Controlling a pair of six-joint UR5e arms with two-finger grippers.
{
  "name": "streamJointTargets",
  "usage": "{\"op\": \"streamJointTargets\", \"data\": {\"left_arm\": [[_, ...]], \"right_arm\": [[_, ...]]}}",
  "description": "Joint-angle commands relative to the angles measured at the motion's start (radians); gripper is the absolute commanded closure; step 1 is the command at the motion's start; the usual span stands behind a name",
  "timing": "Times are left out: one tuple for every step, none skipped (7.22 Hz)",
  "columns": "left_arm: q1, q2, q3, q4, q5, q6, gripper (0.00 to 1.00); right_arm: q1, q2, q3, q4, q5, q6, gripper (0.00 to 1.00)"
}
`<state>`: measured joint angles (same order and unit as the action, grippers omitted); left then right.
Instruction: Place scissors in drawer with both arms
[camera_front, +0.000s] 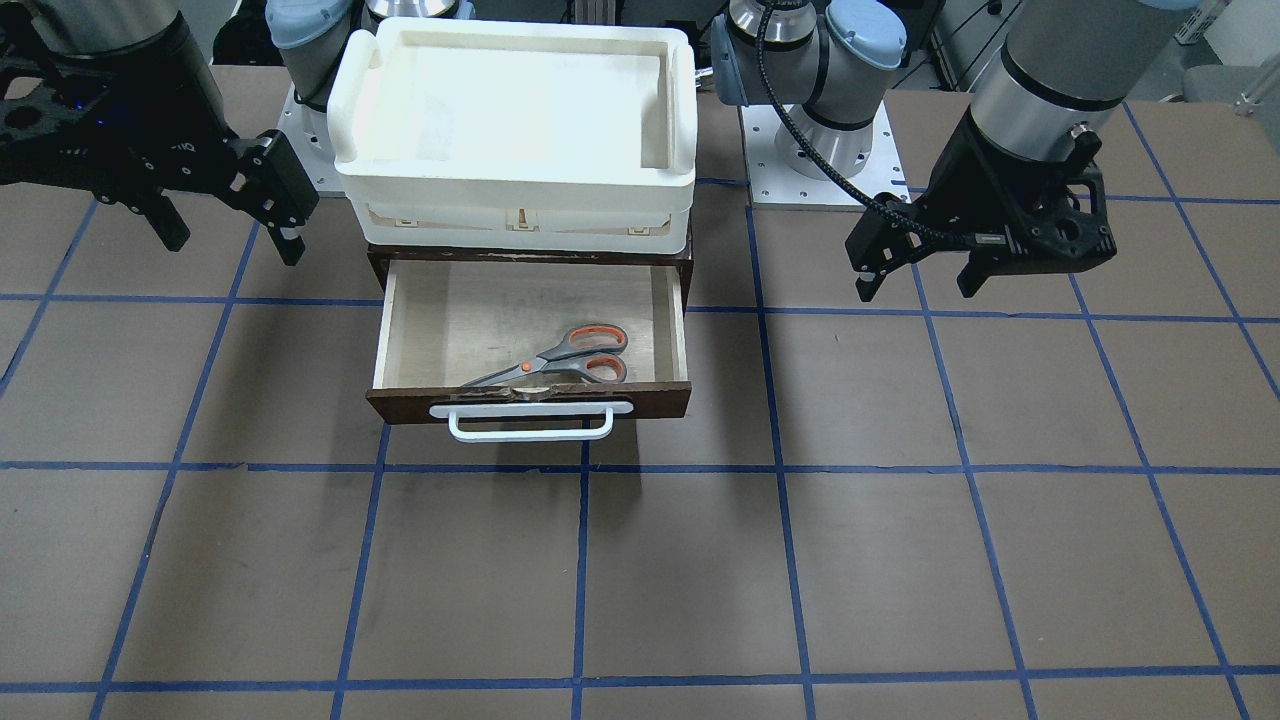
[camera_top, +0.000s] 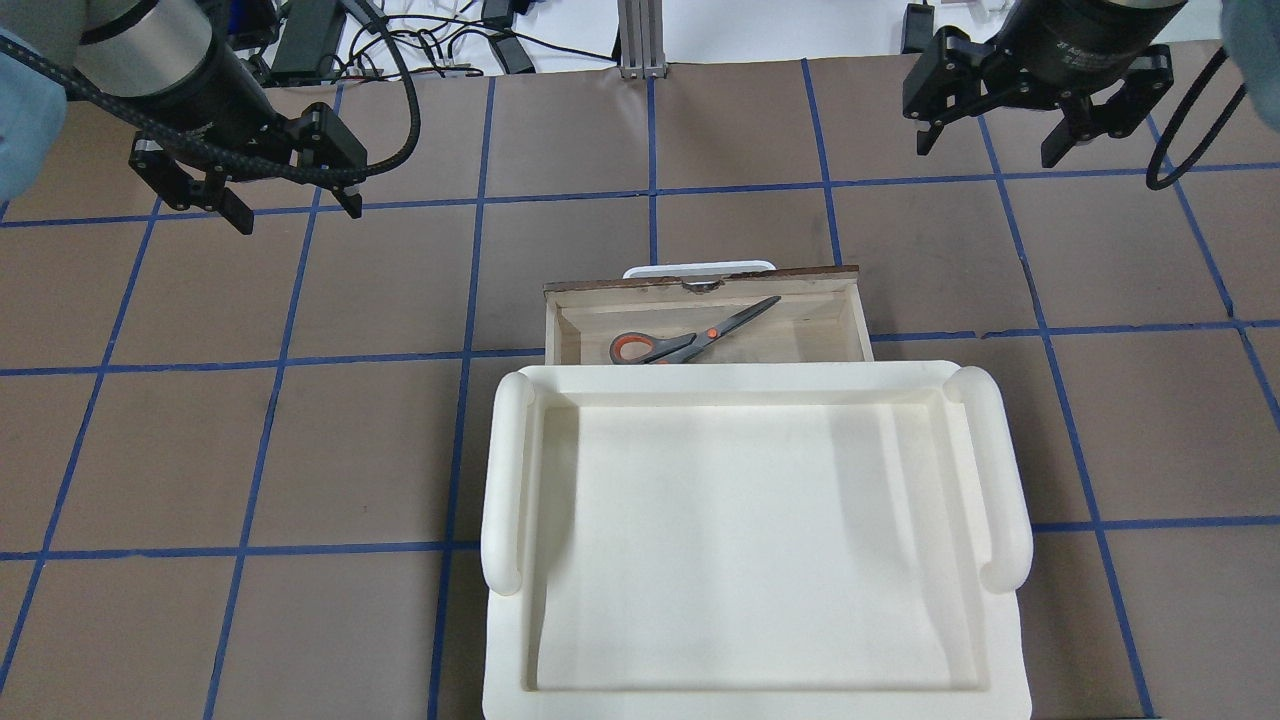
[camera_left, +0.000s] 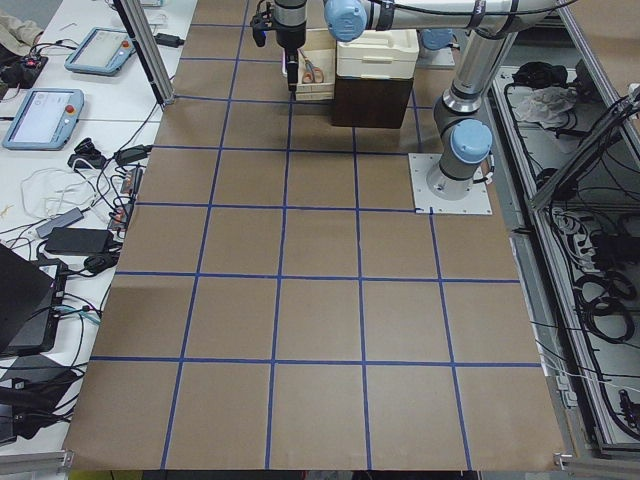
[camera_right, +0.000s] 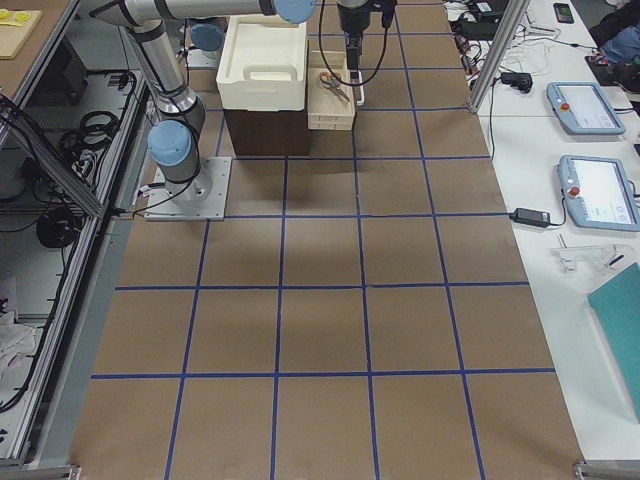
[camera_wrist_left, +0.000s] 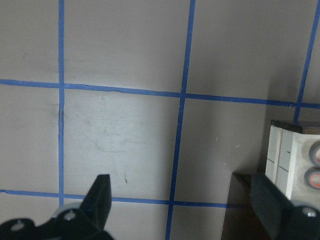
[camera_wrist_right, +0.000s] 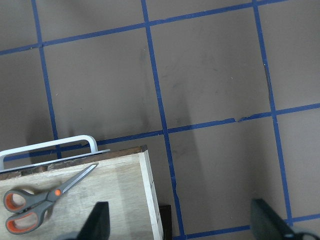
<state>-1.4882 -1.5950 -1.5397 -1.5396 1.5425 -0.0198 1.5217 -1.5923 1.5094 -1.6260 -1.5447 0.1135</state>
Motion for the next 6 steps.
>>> {"op": "streamJointTargets", "data": {"left_arm": [[-0.004,0.007,0.001,-0.002,-0.001,-0.014,0.00],[-0.004,-0.003,0.000,-0.001,-0.001,-0.014,0.00],[-0.004,-0.003,0.000,-0.001,-0.002,-0.014,0.00],[-0.004,0.003,0.000,-0.001,-0.004,-0.012,0.00],[-0.003,0.004,0.000,-0.001,-0.002,-0.008,0.00],[-0.003,0.001,0.000,-0.001,-0.004,-0.009,0.00]], "right_arm": [[0.000,0.000,0.000,0.000,0.000,0.000,0.00],[0.000,0.000,0.000,0.000,0.000,0.000,0.00],[0.000,0.000,0.000,0.000,0.000,0.000,0.00],[0.000,0.000,0.000,0.000,0.000,0.000,0.00],[0.000,0.000,0.000,0.000,0.000,0.000,0.00],[0.000,0.000,0.000,0.000,0.000,0.000,0.00]]}}
